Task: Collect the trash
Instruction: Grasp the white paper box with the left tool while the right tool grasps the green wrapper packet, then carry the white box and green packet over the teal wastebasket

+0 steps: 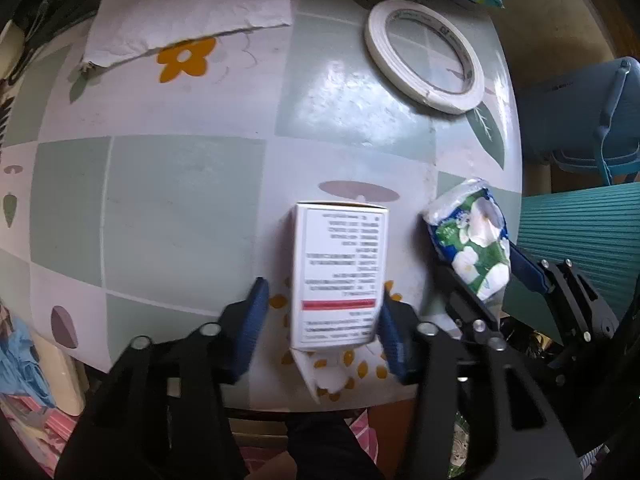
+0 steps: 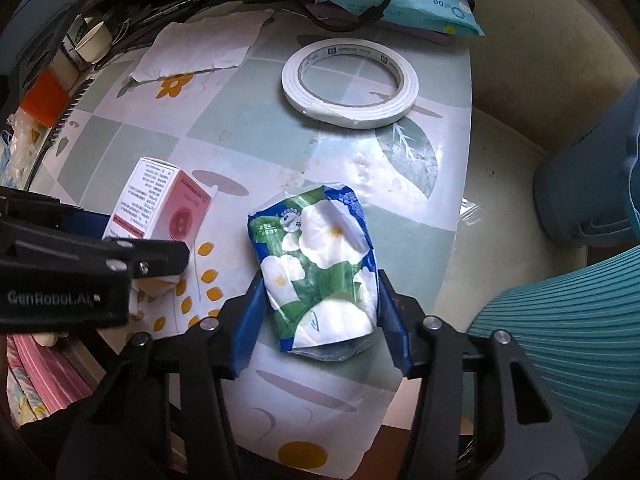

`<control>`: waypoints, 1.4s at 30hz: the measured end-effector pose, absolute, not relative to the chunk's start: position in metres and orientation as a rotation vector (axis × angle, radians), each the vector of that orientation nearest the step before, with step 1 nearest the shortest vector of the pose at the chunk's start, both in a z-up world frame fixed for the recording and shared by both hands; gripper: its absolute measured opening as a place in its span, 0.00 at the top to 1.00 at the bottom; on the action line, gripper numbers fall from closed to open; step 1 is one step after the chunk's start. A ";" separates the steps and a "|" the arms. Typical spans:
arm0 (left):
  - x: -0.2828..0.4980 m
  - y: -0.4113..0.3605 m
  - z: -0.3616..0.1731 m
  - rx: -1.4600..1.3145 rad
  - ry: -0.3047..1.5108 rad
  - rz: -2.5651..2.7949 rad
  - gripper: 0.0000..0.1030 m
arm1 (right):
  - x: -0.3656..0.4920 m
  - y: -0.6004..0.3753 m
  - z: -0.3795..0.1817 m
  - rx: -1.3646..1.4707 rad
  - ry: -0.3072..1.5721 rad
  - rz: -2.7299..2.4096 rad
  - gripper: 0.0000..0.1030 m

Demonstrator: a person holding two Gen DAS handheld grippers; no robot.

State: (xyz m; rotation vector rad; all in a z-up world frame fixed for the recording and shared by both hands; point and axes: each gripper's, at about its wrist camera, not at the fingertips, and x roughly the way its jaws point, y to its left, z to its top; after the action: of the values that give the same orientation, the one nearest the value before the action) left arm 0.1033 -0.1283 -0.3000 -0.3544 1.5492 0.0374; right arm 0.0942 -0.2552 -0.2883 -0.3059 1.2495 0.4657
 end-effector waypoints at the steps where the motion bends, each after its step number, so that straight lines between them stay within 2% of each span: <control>1: 0.104 -0.126 -0.299 -0.356 1.549 0.039 0.61 | 0.094 -0.256 -0.288 -0.300 1.248 0.462 0.53; 6: 0.100 -0.118 -0.295 -0.355 1.539 0.040 0.64 | 0.095 -0.252 -0.285 -0.277 1.244 0.449 0.58; 20: 0.092 -0.086 -0.255 -0.362 1.473 0.027 0.65 | 0.088 -0.261 -0.239 -0.145 1.187 0.407 0.59; 30: 0.097 -0.097 -0.186 -0.283 1.376 -0.061 0.64 | 0.080 -0.274 -0.166 -0.010 1.073 0.327 0.59; 42: 0.124 -0.158 -0.104 -0.169 1.259 -0.230 0.64 | 0.065 -0.318 -0.090 0.124 0.939 0.166 0.59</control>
State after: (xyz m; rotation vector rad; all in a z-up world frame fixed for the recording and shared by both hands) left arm 0.1244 -0.1581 -0.1043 -0.1686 1.2592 -0.2297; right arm 0.0651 -0.3183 -0.0903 0.1241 0.9386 0.1660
